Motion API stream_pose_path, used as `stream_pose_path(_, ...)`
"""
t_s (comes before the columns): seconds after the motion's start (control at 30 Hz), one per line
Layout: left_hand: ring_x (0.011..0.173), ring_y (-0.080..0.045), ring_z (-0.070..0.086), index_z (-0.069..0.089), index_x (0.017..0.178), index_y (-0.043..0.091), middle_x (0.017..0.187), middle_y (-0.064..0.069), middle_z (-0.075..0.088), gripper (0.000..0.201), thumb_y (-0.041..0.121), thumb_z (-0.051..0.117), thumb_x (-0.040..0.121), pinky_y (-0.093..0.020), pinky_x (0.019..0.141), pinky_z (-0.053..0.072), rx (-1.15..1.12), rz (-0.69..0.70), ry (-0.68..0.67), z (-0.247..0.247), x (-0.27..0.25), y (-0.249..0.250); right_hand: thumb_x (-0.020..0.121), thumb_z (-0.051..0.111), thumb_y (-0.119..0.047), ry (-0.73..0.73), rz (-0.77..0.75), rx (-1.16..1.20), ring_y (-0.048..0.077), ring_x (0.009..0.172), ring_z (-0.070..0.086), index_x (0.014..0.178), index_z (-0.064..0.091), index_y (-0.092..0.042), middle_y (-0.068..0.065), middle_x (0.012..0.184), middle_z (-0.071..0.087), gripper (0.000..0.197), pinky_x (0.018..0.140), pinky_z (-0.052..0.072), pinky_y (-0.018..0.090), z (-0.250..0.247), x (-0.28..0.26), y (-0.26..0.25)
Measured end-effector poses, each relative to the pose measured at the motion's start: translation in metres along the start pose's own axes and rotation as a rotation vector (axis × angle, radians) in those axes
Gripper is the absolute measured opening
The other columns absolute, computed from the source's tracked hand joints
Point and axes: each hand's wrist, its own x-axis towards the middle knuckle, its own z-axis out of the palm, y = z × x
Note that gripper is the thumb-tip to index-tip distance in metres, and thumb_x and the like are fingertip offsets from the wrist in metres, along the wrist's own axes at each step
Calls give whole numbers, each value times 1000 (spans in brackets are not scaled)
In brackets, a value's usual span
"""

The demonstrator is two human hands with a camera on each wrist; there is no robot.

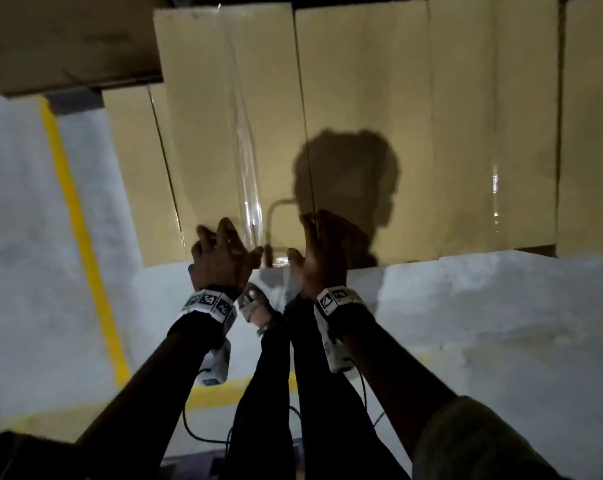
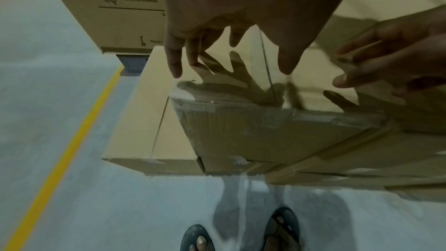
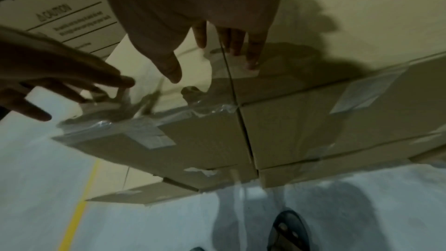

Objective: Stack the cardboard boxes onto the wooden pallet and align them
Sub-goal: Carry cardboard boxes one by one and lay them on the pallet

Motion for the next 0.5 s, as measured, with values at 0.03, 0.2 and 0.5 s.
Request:
stream_pose_path(0.03,141,-44,35,26,151,36,163,-14,19,99,87,53,71,-68,98,45,16,-21,4,4,-2,1,87,66,-36,8,3,-21,36,149,35,154,43,-19,14,164,34,73,111,39,57,6,-3,-2)
stream_pose_path(0.2,149,-38,21,13,157,34,170,-7,6,109,82,65,75,-73,98,43,76,-21,39,7,-5,-13,85,65,-34,54,-21,87,37,151,30,157,40,-16,12,164,35,78,112,37,59,17,-18,-13)
stream_pose_path(0.5,154,-34,16,16,161,43,173,-3,0,105,86,59,76,-64,109,40,101,65,69,5,-3,-51,88,71,-55,-46,-46,207,29,153,23,164,16,-37,-1,169,22,96,120,28,48,23,3,-20)
